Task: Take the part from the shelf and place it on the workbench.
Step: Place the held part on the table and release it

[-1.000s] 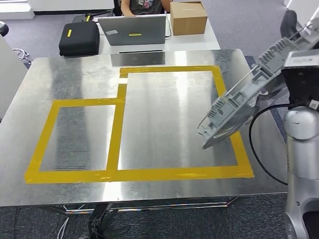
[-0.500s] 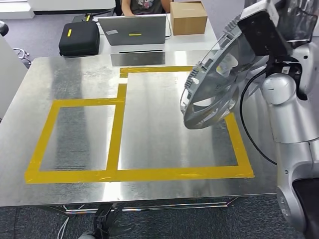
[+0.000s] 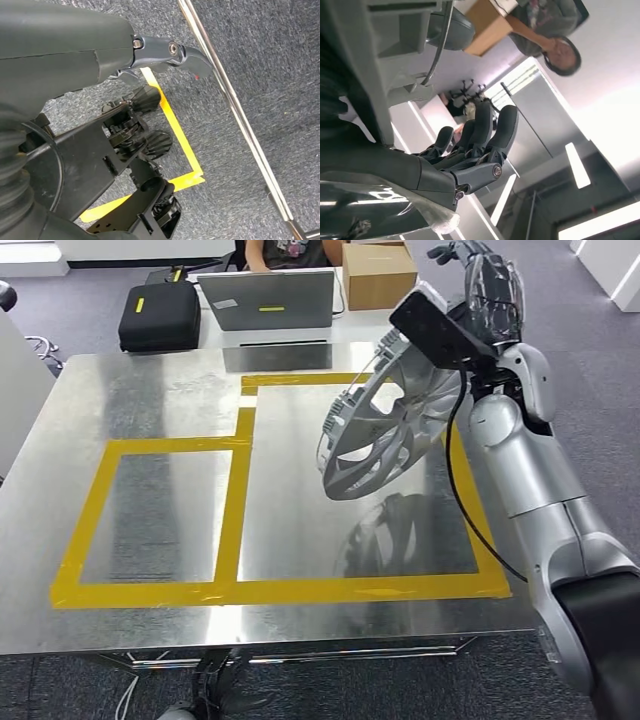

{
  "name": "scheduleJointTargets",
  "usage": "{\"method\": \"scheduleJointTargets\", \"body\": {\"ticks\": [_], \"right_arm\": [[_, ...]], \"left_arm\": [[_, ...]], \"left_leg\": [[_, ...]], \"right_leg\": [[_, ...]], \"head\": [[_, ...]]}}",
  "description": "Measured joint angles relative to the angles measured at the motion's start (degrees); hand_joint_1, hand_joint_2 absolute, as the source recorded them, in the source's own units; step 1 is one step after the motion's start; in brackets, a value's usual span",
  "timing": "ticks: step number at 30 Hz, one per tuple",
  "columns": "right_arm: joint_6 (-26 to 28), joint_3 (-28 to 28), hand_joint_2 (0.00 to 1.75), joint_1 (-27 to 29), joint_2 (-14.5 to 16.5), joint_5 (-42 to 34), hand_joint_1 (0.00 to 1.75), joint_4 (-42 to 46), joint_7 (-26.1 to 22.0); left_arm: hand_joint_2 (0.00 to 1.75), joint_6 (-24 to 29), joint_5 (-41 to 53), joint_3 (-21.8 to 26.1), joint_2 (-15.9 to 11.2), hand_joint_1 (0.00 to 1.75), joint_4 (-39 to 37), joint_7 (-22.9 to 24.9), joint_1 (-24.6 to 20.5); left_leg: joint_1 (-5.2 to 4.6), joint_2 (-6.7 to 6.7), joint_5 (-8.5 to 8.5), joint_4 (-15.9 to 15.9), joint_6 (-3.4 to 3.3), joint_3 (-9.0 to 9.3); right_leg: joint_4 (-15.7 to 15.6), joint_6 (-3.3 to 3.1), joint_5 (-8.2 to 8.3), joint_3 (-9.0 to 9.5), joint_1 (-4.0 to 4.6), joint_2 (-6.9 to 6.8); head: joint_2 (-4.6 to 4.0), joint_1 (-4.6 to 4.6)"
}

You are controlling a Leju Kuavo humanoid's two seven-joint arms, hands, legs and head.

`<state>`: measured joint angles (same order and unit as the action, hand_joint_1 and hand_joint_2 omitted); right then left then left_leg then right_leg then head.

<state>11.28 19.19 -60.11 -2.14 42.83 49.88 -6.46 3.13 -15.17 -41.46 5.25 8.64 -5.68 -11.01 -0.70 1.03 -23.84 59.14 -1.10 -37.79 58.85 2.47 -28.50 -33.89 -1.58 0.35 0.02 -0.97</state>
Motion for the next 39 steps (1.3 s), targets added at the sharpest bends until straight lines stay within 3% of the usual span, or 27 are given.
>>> {"method": "scheduleJointTargets", "body": {"ticks": [11, 20, 26, 32, 39], "right_arm": [[-4.56, 2.49, 1.75, -4.38, 2.1, 2.11, 0.79, -13.11, 1.99], [-5.1, 3.18, 1.75, -5.78, 2.39, 2.44, 0.79, -16.23, 2.24], [-8.61, 4.85, 1.75, -7.7, 2.62, 4.96, 0.79, -18.58, 3.15], [-7.02, 7.63, 1.75, -8.75, 3.07, 9.28, 0.79, -19.66, 5.13], [-0.47, 10.51, 1.75, -9.19, 3.05, 14.05, 0.79, -19.9, 6.6]], "left_arm": [[1.75, -0.18, 0.02, -0.04, 0.01, 0.0, -0.01, 0.2, -0.13], [1.75, -0.18, 0.01, -0.05, 0.0, 0.0, -0.01, 0.28, -0.17], [1.75, -0.18, 0.02, -0.05, -0.03, 0.0, -0.01, 0.33, -0.21], [1.75, -0.18, 0.07, -0.05, -0.02, 0.0, -0.01, 0.4, -0.23], [1.75, -0.18, 0.24, -0.1, 0.02, 0.0, -0.01, 0.5, -0.24]], "left_leg": [[0.01, -0.01, 0.0, 0.08, 0.0, -0.05], [0.02, -0.02, 0.0, 0.12, 0.0, -0.05], [0.02, -0.02, 0.0, 0.12, 0.0, -0.03], [0.03, -0.04, 0.0, 0.13, 0.0, 0.0], [0.05, -0.03, 0.0, 0.19, 0.0, -0.04]], "right_leg": [[0.0, 0.0, 0.0, -0.03, 0.01, 0.01], [0.0, 0.01, 0.01, -0.02, 0.01, 0.05], [0.0, 0.01, 0.01, -0.01, 0.01, 0.07], [0.0, 0.01, 0.01, 0.01, 0.01, 0.09], [0.0, 0.03, 0.02, 0.01, 0.03, 0.05]], "head": [[0.0, 0.0], [0.0, 0.01], [0.0, 0.01], [0.0, 0.02], [0.0, 0.01]]}}
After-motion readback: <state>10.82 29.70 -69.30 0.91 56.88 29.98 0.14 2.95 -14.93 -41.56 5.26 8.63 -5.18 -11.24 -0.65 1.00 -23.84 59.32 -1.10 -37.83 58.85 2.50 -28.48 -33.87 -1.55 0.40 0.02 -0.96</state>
